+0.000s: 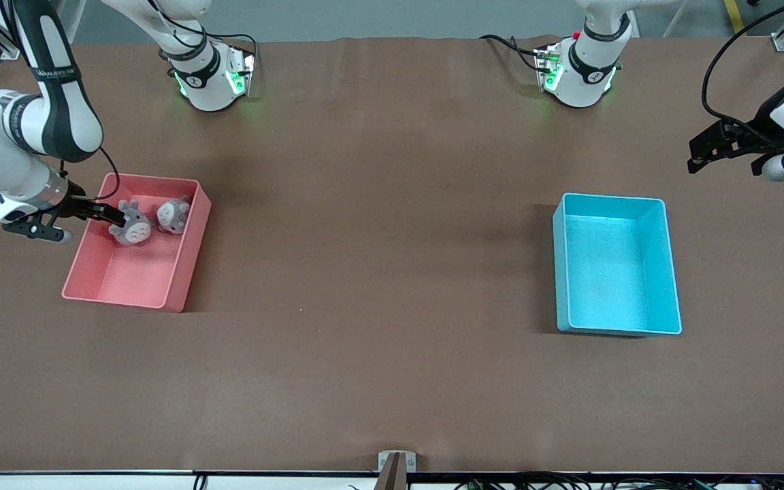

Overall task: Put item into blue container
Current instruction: 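Reach the right gripper into the pink box and grasp a Totoro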

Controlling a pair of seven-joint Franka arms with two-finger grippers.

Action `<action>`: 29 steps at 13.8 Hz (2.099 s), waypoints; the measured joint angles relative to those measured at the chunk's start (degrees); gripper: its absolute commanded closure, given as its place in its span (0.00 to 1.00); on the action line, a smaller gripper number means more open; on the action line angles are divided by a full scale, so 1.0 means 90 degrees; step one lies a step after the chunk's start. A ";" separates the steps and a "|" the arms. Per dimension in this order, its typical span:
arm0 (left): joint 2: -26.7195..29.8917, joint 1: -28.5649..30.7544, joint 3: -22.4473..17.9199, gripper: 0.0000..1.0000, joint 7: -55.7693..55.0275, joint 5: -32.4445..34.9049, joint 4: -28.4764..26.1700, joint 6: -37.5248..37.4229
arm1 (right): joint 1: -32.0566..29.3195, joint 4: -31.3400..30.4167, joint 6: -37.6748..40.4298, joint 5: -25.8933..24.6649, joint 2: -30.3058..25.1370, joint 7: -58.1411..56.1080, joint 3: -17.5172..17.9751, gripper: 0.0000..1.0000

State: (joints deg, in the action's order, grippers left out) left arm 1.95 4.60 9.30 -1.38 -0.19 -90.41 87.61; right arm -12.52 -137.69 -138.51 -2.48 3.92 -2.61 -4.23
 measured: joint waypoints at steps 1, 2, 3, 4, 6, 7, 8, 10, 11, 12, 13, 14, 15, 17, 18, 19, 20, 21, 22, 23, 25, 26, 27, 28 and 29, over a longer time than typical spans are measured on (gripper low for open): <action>-0.0004 0.0000 0.0000 0.00 0.0000 0.0000 -0.0005 0.0002 | -0.0019 -0.0102 -0.0232 0.0000 0.0128 -0.0004 0.0000 0.00; -0.0008 0.0000 0.0001 0.00 0.0000 0.0000 -0.0009 0.0003 | -0.0022 -0.0193 -0.0460 0.0000 0.0263 -0.0004 0.0001 0.00; -0.0012 0.0000 0.0001 0.00 0.0000 0.0000 -0.0010 0.0003 | -0.0022 -0.0263 -0.0661 0.0000 0.0399 -0.0004 0.0004 0.00; -0.0015 -0.0001 0.0002 0.00 0.0000 0.0000 -0.0011 0.0004 | -0.0022 -0.0301 -0.0784 0.0000 0.0507 -0.0004 0.0005 0.00; -0.0018 -0.0002 0.0002 0.00 0.0000 0.0000 -0.0015 0.0004 | -0.0025 -0.0308 -0.0844 0.0000 0.0614 -0.0004 0.0006 0.00; -0.0020 -0.0002 0.0003 0.00 0.0000 0.0000 -0.0021 0.0004 | -0.0025 -0.0308 -0.0844 0.0000 0.0615 -0.0004 0.0008 0.00; -0.0022 -0.0003 0.0003 0.00 0.0000 0.0000 -0.0027 0.0006 | -0.0025 -0.0307 -0.0844 0.0000 0.0615 -0.0004 0.0008 0.00; -0.0024 -0.0003 0.0004 0.00 0.0000 0.0000 -0.0031 0.0012 | -0.0025 -0.0308 -0.0836 0.0000 0.0615 -0.0004 0.0010 0.04; -0.0024 -0.0003 0.0004 0.00 0.0000 0.0000 -0.0033 0.0012 | -0.0025 -0.0308 -0.0828 0.0000 0.0615 -0.0003 0.0011 0.06; -0.0024 -0.0003 0.0004 0.00 0.0000 0.0000 -0.0033 0.0012 | -0.0025 -0.0308 -0.0820 0.0001 0.0616 -0.0002 0.0012 0.13; -0.0024 -0.0003 0.0004 0.00 0.0000 0.0000 -0.0033 0.0012 | -0.0025 -0.0308 -0.0811 0.0001 0.0617 -0.0002 0.0013 0.25; -0.0025 -0.0003 0.0004 0.00 0.0000 0.0000 -0.0033 0.0013 | -0.0025 -0.0309 -0.0796 0.0001 0.0617 -0.0002 0.0016 0.41; -0.0025 -0.0003 0.0004 0.00 0.0000 0.0000 -0.0033 0.0013 | -0.0025 -0.0308 -0.0763 0.0001 0.0617 -0.0002 0.0022 0.54; -0.0025 -0.0003 0.0004 0.00 0.0000 0.0000 -0.0035 0.0016 | -0.0025 -0.0308 -0.0706 0.0001 0.0617 -0.0002 0.0041 0.76; -0.0025 -0.0003 0.0004 0.00 0.0000 0.0000 -0.0036 0.0017 | -0.0025 -0.0303 -0.0706 0.0001 0.0617 -0.0002 0.0048 0.86; -0.0025 -0.0003 0.0004 0.00 0.0000 0.0000 -0.0037 0.0017 | -0.0025 -0.0297 -0.0700 0.0001 0.0617 -0.0002 0.0052 0.94; -0.0025 -0.0003 0.0004 0.00 0.0000 0.0000 -0.0038 0.0017 | -0.0025 -0.0288 -0.0679 0.0002 0.0617 0.0000 0.0055 0.96; -0.0025 -0.0003 0.0004 0.00 0.0000 0.0000 -0.0039 0.0017 | -0.0025 -0.0267 -0.0634 0.0003 0.0617 0.0003 0.0058 0.97; -0.0025 -0.0003 0.0004 0.00 0.0000 0.0000 -0.0041 0.0017 | -0.0025 -0.0232 -0.0551 0.0004 0.0616 0.0004 0.0061 0.98; -0.0025 -0.0003 0.0004 0.00 0.0000 0.0000 -0.0048 0.0017 | -0.0025 -0.0169 -0.0410 0.0004 0.0616 0.0005 0.0062 0.98; -0.0025 -0.0003 0.0004 0.00 0.0000 0.0000 -0.0063 0.0017 | -0.0022 0.0112 0.0102 0.0005 0.0598 0.0015 0.0070 0.98; -0.0025 -0.0003 0.0004 0.00 0.0000 0.0000 -0.0064 0.0017 | -0.0008 0.0405 0.0610 0.0005 0.0569 0.0048 0.0080 0.98; -0.0025 -0.0003 0.0004 0.00 0.0000 0.0000 -0.0065 0.0017 | 0.0020 0.0802 0.1253 0.0005 0.0530 0.0127 0.0094 0.98; -0.0025 -0.0003 0.0004 0.00 0.0000 0.0000 -0.0066 0.0017 | 0.0066 0.1303 0.1993 0.0007 0.0479 0.0258 0.0114 0.98; -0.0025 -0.0003 0.0004 0.00 0.0000 0.0000 -0.0067 0.0017 | 0.0158 0.1852 0.2742 0.0010 0.0424 0.0466 0.0132 0.99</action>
State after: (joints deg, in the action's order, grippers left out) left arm 1.73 4.57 9.33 -1.38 -0.19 -91.01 87.76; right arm -11.10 -121.02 -113.84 -2.39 7.73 1.58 -3.04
